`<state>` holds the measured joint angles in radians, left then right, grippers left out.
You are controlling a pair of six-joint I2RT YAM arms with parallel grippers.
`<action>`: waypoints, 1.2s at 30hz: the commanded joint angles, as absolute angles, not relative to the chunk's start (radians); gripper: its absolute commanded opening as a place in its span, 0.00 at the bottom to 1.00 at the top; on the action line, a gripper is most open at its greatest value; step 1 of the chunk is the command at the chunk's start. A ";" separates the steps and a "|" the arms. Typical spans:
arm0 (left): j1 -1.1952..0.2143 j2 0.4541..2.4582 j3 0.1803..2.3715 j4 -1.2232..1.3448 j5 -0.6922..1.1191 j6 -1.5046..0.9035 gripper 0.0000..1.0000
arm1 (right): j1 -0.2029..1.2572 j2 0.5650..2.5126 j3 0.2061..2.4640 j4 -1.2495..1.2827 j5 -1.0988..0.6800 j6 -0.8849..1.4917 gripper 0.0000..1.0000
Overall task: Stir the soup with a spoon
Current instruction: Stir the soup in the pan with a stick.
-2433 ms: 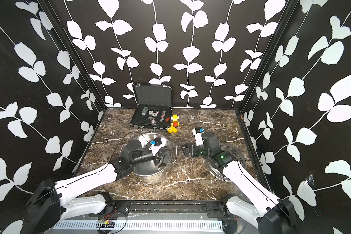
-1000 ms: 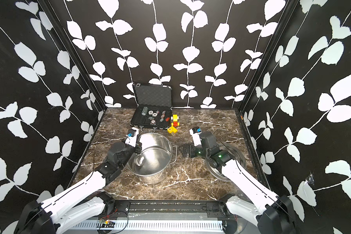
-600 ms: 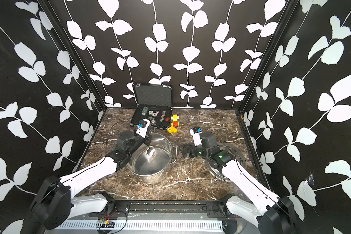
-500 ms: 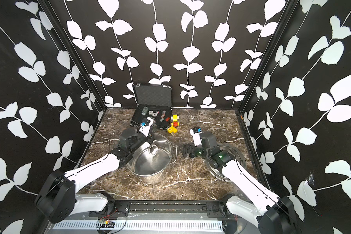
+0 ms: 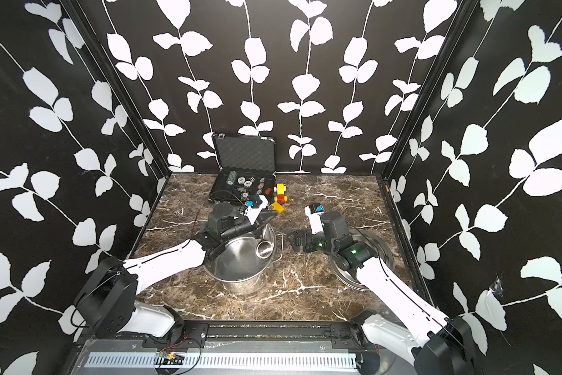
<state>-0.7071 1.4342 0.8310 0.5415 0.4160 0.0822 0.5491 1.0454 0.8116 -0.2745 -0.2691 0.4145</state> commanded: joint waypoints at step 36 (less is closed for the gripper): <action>-0.814 0.601 0.457 -0.012 -0.142 0.082 0.00 | 0.581 1.133 0.863 -0.223 -0.300 0.400 0.99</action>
<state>-0.8131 0.6407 0.4717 0.0624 0.0303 0.0715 0.5701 1.1278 0.8368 -0.2558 -0.2920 0.4141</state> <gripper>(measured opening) 0.052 0.990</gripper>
